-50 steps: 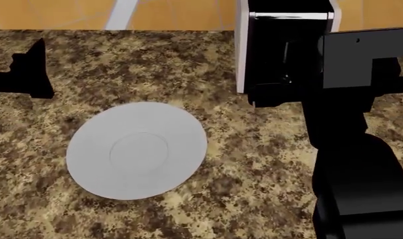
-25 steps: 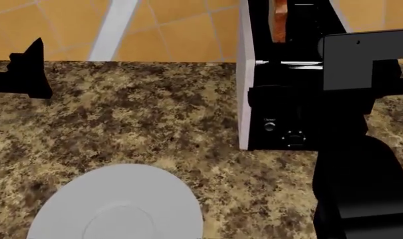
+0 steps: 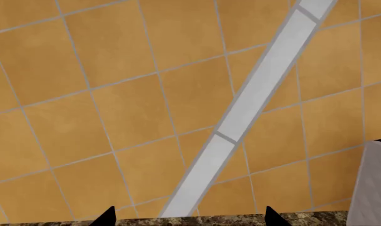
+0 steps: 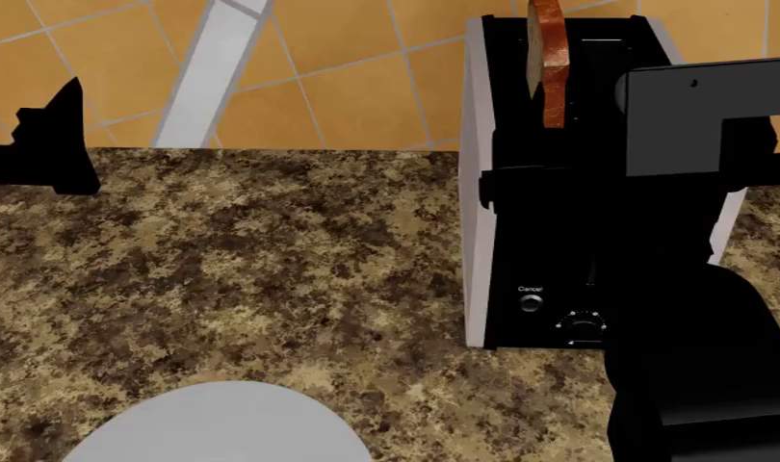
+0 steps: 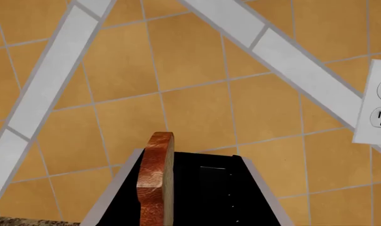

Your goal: Place the toasted item on a plate.

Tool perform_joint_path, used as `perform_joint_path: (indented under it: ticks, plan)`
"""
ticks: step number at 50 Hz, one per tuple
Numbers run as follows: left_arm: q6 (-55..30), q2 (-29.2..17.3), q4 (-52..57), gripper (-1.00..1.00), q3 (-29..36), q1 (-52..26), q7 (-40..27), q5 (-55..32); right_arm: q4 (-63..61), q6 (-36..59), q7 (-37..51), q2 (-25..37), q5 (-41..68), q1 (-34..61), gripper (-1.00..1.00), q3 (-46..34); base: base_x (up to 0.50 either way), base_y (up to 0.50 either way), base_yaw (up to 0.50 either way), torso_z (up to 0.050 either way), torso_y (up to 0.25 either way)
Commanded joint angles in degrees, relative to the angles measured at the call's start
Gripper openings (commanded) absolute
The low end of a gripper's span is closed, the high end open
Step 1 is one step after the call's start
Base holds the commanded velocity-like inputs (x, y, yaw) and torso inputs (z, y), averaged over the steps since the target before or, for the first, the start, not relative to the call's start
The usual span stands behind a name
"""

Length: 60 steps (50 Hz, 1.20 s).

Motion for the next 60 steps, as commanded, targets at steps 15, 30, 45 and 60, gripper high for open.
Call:
perform_joint_path:
  ticks: [15,30,45,60]
  plan:
    - [2.1,0.3,-1.9,1.0,0.6,0.6,0.4,0.1,-2.3,12.1,-0.7,0.8,3.2,4.8,1.0,-1.9,0.0,0.0,0.0,0.0,0.0]
    - [2.3,0.0,-1.9,1.0,0.2,0.8,0.2,-0.4,12.0,9.3,-1.9,-1.3,-0.7,13.2,1.0,-8.5,0.0,0.0,0.0,0.0,0.0]
    - [2.7,0.0,-2.3,1.0,0.4,1.0,0.1,-0.5,25.5,4.2,-2.9,-3.2,-3.4,17.4,1.0,-11.7,0.0,0.0,0.0,0.0,0.0]
    - [2.7,-0.3,-1.6,1.0,-0.3,2.2,-0.3,-1.1,31.2,8.4,-3.9,-4.5,-3.2,20.9,1.0,-13.5,0.0,0.0,0.0,0.0,0.0]
